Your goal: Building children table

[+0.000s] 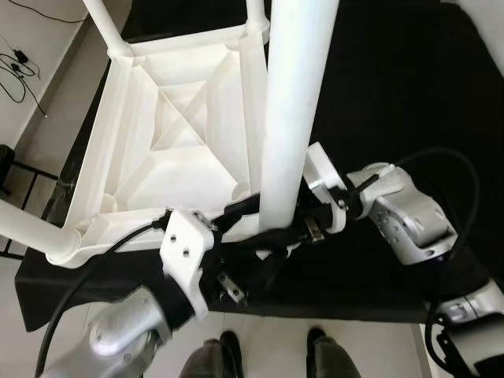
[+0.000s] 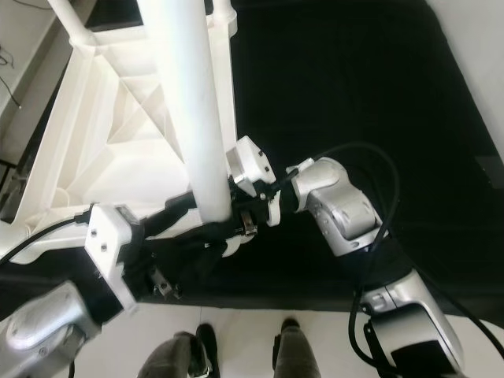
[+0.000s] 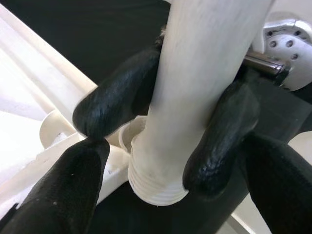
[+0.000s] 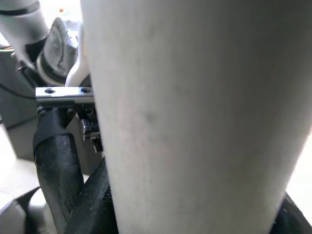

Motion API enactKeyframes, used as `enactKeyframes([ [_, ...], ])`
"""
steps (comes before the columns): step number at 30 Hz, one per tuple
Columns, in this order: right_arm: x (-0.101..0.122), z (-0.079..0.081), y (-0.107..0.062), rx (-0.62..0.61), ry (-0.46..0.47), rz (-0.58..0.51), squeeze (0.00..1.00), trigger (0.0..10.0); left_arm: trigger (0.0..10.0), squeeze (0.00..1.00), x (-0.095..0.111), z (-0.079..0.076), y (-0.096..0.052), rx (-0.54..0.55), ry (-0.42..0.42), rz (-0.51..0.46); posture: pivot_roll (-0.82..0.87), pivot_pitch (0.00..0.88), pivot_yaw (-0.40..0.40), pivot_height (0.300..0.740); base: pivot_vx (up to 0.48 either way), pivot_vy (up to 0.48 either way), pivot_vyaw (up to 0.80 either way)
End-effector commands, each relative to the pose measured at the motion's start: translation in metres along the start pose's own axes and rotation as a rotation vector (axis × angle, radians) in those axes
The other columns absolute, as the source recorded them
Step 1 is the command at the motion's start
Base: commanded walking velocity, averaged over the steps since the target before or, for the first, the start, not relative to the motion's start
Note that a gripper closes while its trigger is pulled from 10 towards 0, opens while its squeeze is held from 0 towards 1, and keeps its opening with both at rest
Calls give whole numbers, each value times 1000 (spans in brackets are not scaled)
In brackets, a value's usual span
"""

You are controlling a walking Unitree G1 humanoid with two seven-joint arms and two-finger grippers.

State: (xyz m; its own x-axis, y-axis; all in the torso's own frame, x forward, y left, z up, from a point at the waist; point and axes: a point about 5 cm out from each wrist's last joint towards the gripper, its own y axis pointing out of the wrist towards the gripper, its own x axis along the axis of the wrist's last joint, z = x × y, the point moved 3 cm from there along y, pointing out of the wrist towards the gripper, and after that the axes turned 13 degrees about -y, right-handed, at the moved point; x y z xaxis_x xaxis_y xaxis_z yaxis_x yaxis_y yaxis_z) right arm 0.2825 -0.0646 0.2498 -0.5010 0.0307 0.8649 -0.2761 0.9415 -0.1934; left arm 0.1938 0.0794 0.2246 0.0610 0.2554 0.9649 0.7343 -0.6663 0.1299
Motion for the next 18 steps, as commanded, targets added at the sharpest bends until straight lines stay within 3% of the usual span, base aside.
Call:
enactKeyframes([
  [1, -22, 10, 2, 38, 91, 31, 0, 10000, 10000, 0, -4, -10, -8, -24, 21, 31, 46, 372, 105, 740, 0, 0, 0],
  [5, -24, 1, -6, 10, 90, 32, 0, 10000, 10000, 0, -20, -16, -20, -34, 9, 118, 51, 388, 110, 740, 0, 0, 0],
  [7, -19, -14, -22, -67, 81, 25, 0, 10000, 10000, 0, -34, -17, -36, -13, 26, 186, 54, 403, 119, 740, 0, 0, 0],
  [9, -16, -18, -28, -91, 79, 18, 0, 10000, 10000, 0, -39, -18, -40, -11, 46, 208, 53, 409, 122, 740, 0, 0, 0],
  [11, -14, -19, -30, -94, 81, 10, 0, 10000, 10000, 0, -41, -19, -42, -13, 71, 219, 53, 409, 122, 740, 0, 0, 0],
  [13, -9, -18, -36, -79, 80, 6, 0, 10000, 10000, 0, -44, -20, -46, 0, 155, 228, 48, 416, 127, 740, 0, 0, 0],
  [17, -8, -16, -36, -67, 80, 9, 0, 10000, 10000, 0, -43, -19, -47, 11, 169, 221, 48, 419, 128, 740, 0, 0, 0],
  [18, -9, -11, -37, -39, 86, 16, 0, 10000, 10000, 0, -43, -19, -48, 19, 205, 220, 49, 421, 128, 740, 0, 0, 0],
])
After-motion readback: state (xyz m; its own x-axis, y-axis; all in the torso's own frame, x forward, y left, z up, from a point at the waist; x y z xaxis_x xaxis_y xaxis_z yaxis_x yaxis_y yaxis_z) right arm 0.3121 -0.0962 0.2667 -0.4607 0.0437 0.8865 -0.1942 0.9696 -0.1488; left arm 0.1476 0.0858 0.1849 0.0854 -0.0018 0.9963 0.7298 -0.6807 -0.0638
